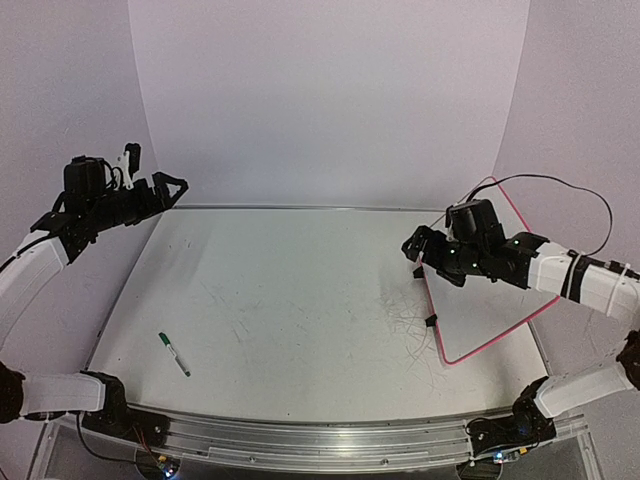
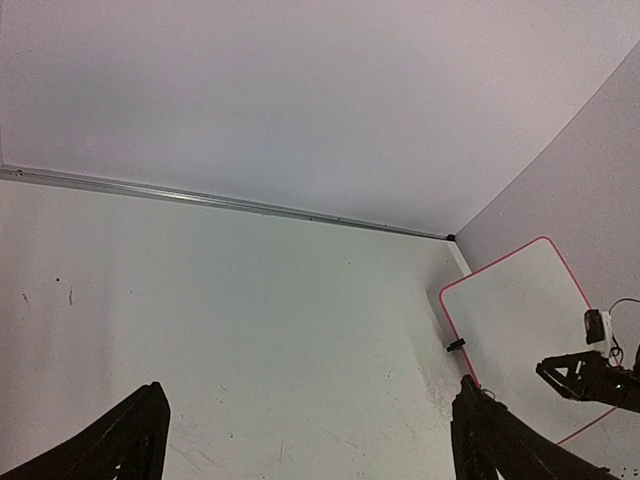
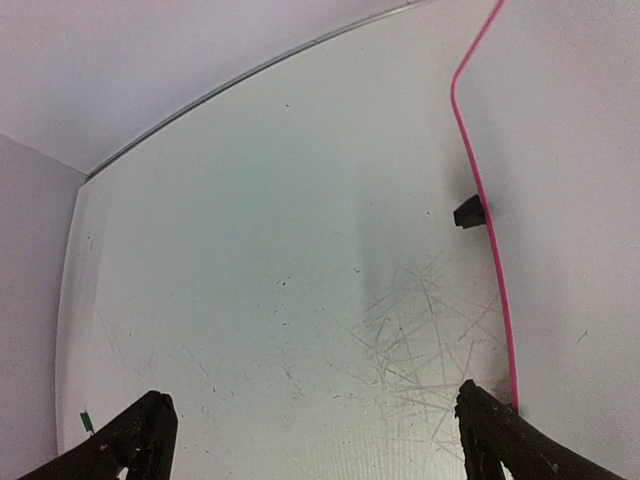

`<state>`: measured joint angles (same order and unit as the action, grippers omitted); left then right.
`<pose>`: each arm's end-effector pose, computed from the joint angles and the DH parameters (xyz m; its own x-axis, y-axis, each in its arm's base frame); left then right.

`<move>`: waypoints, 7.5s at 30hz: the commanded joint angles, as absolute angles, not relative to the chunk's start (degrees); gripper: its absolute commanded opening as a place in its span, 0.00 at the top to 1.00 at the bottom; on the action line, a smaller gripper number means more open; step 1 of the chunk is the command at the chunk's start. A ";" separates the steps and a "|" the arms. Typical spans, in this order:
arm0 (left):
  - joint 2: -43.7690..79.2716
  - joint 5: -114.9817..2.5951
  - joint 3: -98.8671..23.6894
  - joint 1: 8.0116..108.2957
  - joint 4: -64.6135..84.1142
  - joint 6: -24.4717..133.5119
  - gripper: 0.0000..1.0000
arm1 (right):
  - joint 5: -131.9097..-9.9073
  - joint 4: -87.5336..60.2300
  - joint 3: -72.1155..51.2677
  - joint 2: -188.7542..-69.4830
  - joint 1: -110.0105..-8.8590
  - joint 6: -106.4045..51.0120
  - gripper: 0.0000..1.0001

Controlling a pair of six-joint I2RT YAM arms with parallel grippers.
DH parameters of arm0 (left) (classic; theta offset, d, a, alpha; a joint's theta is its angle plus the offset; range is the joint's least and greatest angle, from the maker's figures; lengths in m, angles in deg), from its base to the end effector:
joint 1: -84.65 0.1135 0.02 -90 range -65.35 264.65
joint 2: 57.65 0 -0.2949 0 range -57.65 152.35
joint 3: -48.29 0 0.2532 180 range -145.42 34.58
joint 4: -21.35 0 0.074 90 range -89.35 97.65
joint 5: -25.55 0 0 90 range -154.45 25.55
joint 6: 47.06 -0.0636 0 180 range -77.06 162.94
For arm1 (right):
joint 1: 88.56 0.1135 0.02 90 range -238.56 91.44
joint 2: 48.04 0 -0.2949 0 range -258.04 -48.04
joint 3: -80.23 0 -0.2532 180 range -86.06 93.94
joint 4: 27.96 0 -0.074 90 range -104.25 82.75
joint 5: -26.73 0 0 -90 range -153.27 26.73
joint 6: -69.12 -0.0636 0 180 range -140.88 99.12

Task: Write a sentence on the whiteboard
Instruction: Pick up the whiteboard stand from the corner of the board, then move the whiteboard to the center of the board.

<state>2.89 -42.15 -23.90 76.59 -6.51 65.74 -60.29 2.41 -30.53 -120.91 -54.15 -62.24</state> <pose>0.2447 -0.0590 0.3843 -0.4449 -0.2991 -0.8442 0.3451 0.8126 -0.4698 0.2492 0.1667 0.3024 -0.6957 0.3233 -0.6415 -0.0920 0.8455 0.5260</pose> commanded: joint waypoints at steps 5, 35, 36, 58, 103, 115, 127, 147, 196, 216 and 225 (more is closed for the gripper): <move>4.82 -45.09 -23.44 76.66 -5.95 61.09 0.01 | -61.12 -2.56 -33.54 -126.94 -54.09 -85.62 0.02; 2.06 -58.23 -20.13 64.88 -8.37 52.48 0.00 | -43.50 32.58 -12.01 -158.89 -49.51 -127.84 0.18; 2.00 -58.39 -20.17 64.67 -8.42 52.44 0.01 | -42.51 34.35 -10.98 -159.15 -48.73 -128.57 0.18; 0.23 -61.33 -19.70 61.72 -8.94 51.91 0.01 | -33.73 45.17 -5.81 -166.34 -46.99 -136.37 0.29; 0.79 -63.25 -18.77 61.26 -9.10 51.70 0.01 | -30.48 42.05 -12.08 -163.97 -44.89 -131.91 0.94; 2.53 -63.93 -18.55 61.27 -9.14 51.47 0.01 | -17.20 29.48 -17.60 -158.06 -39.82 -111.88 1.00; 6.24 -62.34 -19.47 61.27 -9.09 53.05 0.01 | -19.71 19.57 -24.88 -155.24 -37.85 -106.68 1.00; 6.87 -60.47 -19.84 61.27 -9.14 52.92 0.01 | -27.03 16.75 -18.12 -154.69 -37.85 -93.06 0.44; 4.74 -58.48 -19.43 61.45 -9.11 52.34 0.01 | -30.33 39.28 25.64 -187.88 -57.55 -122.41 0.24; 5.77 -58.31 -19.38 61.98 -9.14 52.13 0.01 | -31.80 35.09 24.28 -186.47 -58.45 -113.77 0.86; 6.34 -58.61 -19.30 62.15 -9.14 52.07 0.01 | -33.51 28.78 16.99 -182.22 -55.69 -106.66 0.98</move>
<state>6.25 -58.59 -18.89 61.75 -10.00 53.16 -33.02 33.80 20.78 -185.02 -57.34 -113.51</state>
